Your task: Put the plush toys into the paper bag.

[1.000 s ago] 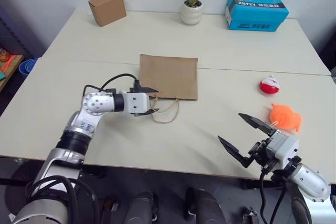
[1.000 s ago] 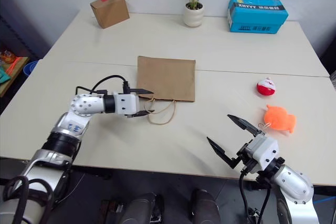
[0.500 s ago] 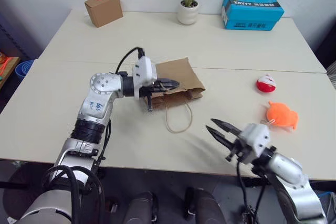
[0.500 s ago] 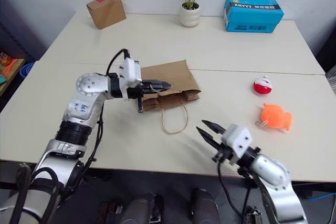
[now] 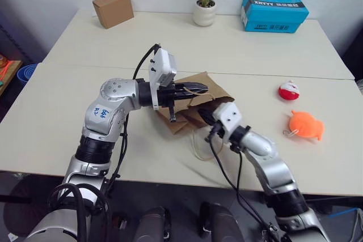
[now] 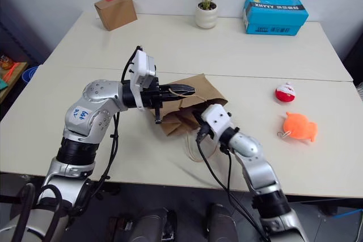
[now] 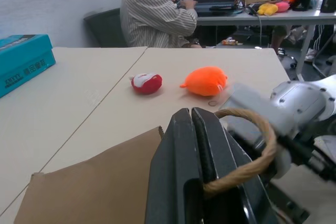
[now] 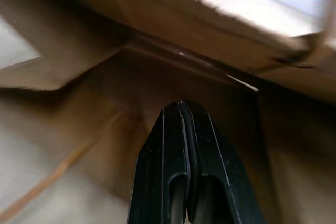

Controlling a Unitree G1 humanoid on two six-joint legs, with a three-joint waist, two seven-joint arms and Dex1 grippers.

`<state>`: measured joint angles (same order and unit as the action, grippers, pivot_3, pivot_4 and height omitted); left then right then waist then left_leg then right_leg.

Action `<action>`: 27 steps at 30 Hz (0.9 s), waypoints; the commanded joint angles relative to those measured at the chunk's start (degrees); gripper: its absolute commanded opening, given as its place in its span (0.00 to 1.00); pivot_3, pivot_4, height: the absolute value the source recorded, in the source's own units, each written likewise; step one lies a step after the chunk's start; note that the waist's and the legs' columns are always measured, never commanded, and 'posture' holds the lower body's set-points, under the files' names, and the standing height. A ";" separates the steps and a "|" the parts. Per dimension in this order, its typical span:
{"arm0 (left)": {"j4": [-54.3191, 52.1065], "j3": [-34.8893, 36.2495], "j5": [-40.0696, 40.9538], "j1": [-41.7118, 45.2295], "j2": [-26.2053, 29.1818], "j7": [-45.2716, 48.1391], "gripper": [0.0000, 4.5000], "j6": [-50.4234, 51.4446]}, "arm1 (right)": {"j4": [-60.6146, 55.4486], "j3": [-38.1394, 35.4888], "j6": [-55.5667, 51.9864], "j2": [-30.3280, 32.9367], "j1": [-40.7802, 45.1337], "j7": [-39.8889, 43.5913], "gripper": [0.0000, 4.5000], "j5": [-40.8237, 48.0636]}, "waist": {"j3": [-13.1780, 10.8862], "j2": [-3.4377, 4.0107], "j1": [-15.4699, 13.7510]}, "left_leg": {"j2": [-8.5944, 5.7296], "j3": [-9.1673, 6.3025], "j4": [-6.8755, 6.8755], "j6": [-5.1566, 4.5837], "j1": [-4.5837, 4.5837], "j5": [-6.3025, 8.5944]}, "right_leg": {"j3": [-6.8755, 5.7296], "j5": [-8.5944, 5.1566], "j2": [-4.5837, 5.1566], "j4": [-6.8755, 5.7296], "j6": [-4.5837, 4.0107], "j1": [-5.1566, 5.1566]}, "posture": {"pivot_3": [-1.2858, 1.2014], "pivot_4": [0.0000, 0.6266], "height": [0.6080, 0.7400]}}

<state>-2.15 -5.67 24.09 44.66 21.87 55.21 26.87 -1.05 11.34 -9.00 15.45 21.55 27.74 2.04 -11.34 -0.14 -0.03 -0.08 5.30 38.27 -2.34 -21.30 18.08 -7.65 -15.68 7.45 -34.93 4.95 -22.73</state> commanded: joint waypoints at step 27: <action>0.37 6.80 11.06 0.91 -4.83 -0.07 0.00 -2.63 | -13.15 -5.12 -10.51 0.33 -6.14 8.51 0.20 9.77 | 0.00 0.00 0.04 | -0.02 0.02 -0.09 0.03 -0.02 0.00 | 0.03 0.00 -0.09 0.09 0.00 -0.03 | 0.52 0.24 1.00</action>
<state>0.67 0.75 35.43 44.98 16.79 54.94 25.65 -9.08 9.28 -21.09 14.98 15.65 34.32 8.59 -11.34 -0.15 0.01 -0.11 5.31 38.18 -2.31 -21.34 18.08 -7.63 -15.68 7.38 -34.83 4.95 -22.77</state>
